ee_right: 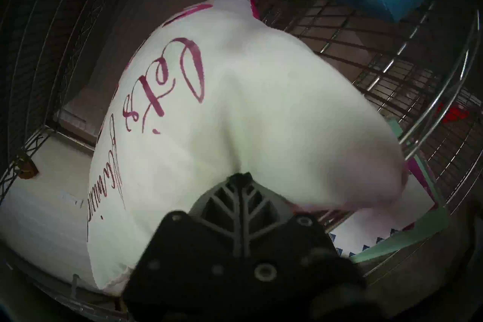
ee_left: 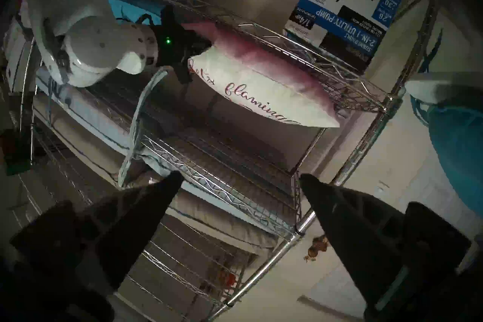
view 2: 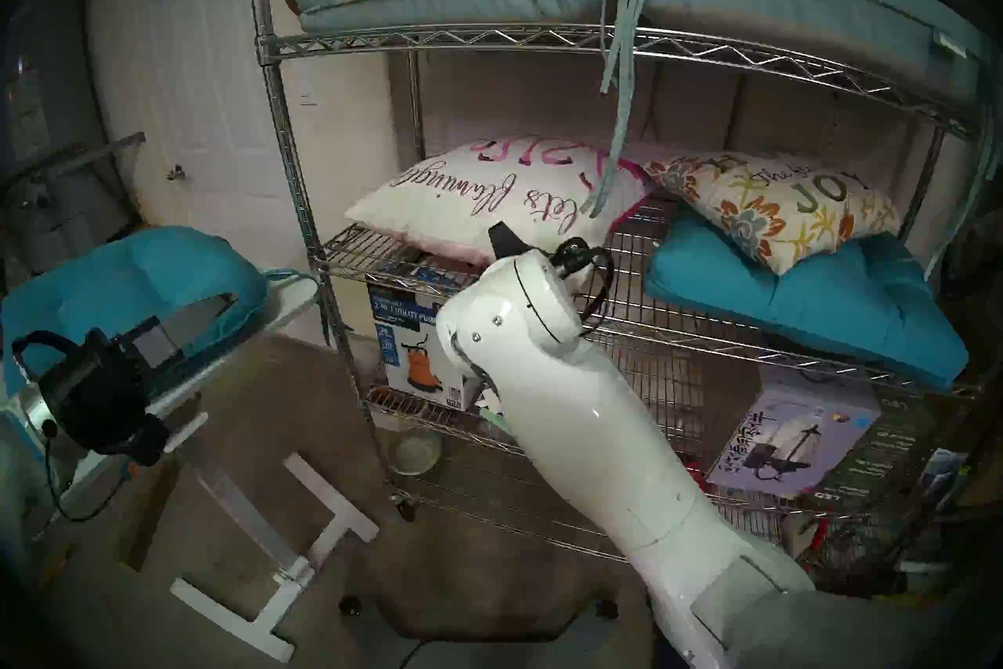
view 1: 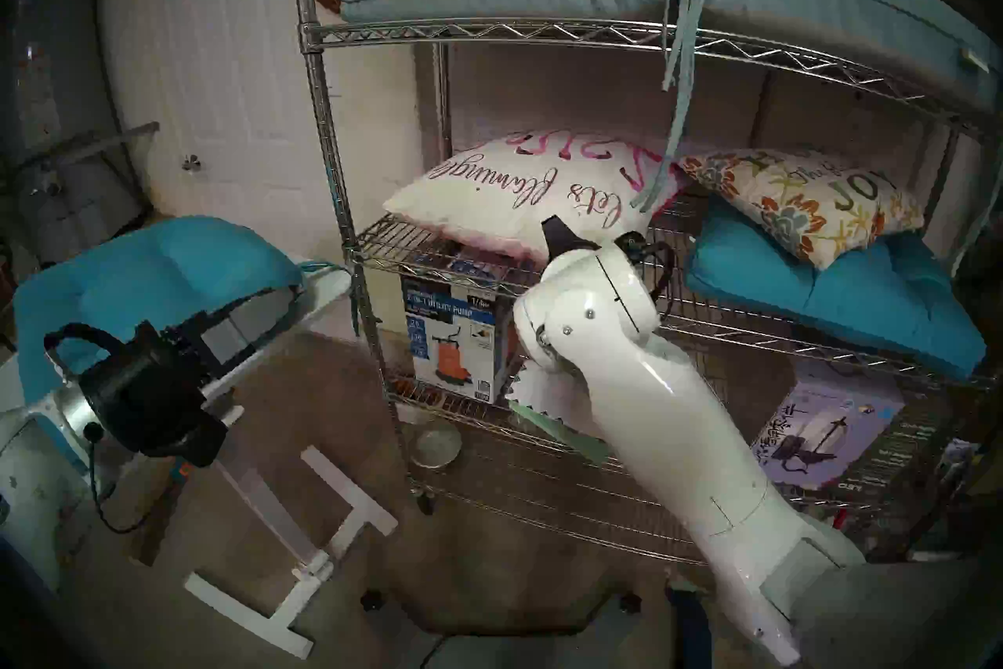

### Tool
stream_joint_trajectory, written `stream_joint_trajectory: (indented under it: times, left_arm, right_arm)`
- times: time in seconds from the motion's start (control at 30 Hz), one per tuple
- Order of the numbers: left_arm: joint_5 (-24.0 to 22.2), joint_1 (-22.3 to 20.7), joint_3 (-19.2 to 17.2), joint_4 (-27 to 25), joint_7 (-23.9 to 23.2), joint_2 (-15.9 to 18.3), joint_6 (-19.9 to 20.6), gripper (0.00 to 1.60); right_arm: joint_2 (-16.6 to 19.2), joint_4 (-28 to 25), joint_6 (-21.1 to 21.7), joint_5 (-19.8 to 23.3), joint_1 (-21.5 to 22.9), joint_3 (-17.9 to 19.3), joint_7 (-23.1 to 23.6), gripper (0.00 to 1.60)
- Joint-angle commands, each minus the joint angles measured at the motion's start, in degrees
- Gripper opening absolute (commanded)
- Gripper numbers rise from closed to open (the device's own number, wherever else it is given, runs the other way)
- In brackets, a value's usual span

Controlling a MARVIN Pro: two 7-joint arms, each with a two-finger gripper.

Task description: Put cushion on the shelf

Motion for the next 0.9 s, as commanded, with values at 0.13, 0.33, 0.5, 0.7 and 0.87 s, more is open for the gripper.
stream_joint_trajectory:
  times: [0.13,0.33,0.5,0.7,0.87]
  left_arm:
    - [0.0,-0.2,-0.4,-0.9,0.5,-0.1,0.1,1.60]
    - [0.1,-0.2,-0.4,-0.9,0.6,-0.3,0.1,1.60]
    - [0.2,-0.3,-0.4,-0.9,0.7,-0.4,0.1,1.60]
    - [0.3,-0.4,-0.4,-0.9,0.8,-0.5,0.0,1.60]
    - [0.4,-0.4,-0.3,-0.9,0.9,-0.6,0.0,1.60]
  right_arm:
    - [-1.7,-0.1,-0.3,0.2,2.8,-0.1,1.8,0.00]
    - [-2.7,-4.5,-1.0,-0.3,2.6,-0.3,0.3,1.20]
    - [-3.2,-8.8,-1.5,-1.3,1.7,-1.3,-1.5,1.60]
    - [-3.1,-13.8,-1.7,-2.8,0.7,-2.8,-5.1,1.60]
    - [-2.7,-18.2,-1.7,-4.1,-0.1,-3.9,-7.1,1.60]
